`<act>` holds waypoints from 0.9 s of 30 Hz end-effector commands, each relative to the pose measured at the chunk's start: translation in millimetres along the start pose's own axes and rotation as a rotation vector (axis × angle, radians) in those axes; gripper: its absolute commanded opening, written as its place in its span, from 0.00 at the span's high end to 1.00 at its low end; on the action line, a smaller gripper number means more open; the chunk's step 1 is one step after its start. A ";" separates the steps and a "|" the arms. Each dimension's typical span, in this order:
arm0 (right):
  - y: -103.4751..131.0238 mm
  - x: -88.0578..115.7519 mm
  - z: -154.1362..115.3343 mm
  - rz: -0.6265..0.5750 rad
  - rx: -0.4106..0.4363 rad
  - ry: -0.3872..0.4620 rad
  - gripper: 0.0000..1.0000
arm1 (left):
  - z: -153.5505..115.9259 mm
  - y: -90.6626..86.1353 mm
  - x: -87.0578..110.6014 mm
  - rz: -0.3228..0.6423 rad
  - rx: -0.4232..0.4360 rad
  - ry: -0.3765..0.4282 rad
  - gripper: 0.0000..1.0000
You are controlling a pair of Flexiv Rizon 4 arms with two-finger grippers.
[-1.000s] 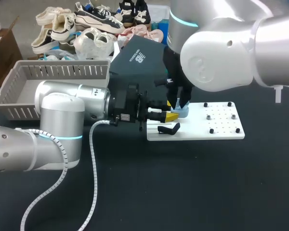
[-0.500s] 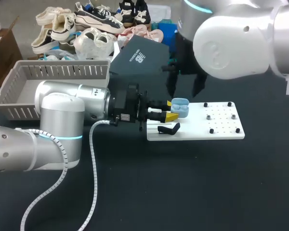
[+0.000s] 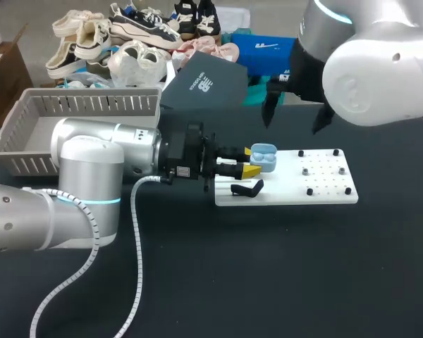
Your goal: Pick up each earbud case from the left stands, insert the matching earbuds, close the lid, and place the case in the box.
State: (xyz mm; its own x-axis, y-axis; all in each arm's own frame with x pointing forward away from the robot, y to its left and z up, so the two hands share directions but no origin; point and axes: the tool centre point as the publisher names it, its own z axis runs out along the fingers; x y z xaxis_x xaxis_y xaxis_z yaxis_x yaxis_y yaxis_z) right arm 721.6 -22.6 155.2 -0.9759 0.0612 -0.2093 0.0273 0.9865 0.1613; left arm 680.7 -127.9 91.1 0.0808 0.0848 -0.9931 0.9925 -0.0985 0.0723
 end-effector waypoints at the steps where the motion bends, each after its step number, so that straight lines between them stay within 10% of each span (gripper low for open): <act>1: 1.8 0.9 11.7 0.001 0.013 0.003 0.00 | 0.1 -0.5 0.4 0.001 -0.002 -0.001 1.00; 27: -4.2 31.2 11.6 -0.026 0.031 0.082 0.00 | 0.1 -0.5 0.4 0.001 -0.002 -0.001 1.00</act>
State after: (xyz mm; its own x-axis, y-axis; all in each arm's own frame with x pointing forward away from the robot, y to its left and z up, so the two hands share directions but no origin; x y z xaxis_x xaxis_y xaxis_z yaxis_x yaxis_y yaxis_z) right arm 700.3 -21.5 136.1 -0.9917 0.0218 -0.1269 0.0057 0.9920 0.1263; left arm 679.6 -127.5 89.1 0.0803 0.0855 -0.9931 0.9925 -0.0993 0.0717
